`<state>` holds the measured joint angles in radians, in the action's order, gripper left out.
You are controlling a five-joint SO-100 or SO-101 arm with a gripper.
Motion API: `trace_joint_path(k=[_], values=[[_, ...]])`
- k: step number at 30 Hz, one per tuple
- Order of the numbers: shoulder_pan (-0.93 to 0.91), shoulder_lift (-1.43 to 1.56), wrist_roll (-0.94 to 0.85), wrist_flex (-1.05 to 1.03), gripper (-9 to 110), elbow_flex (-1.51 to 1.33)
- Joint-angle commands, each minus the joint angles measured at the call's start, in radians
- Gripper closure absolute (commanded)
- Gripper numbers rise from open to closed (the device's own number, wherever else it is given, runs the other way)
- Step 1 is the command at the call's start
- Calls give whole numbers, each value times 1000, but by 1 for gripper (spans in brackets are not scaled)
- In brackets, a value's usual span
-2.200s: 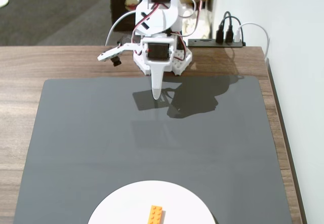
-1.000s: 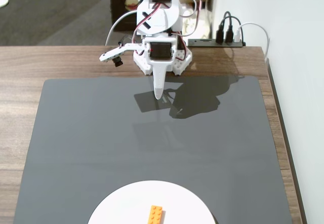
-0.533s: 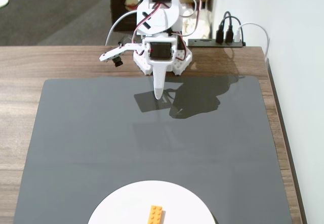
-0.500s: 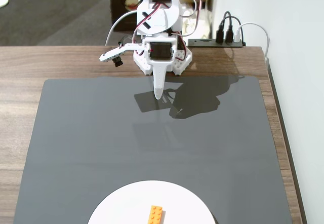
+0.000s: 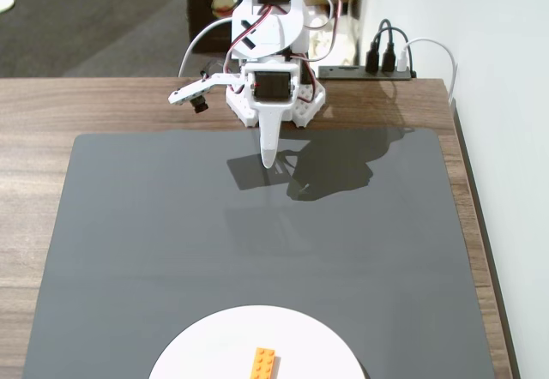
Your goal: Grasp a lego block and put it on the plate.
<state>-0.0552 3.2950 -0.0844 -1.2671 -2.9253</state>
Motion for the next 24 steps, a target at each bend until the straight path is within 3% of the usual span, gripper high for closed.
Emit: trace_joint_path(k=[1, 14, 24], values=[[-3, -5, 0, -2, 101, 5], [11, -18, -11, 5, 101, 6], [51, -256, -41, 127, 101, 49]])
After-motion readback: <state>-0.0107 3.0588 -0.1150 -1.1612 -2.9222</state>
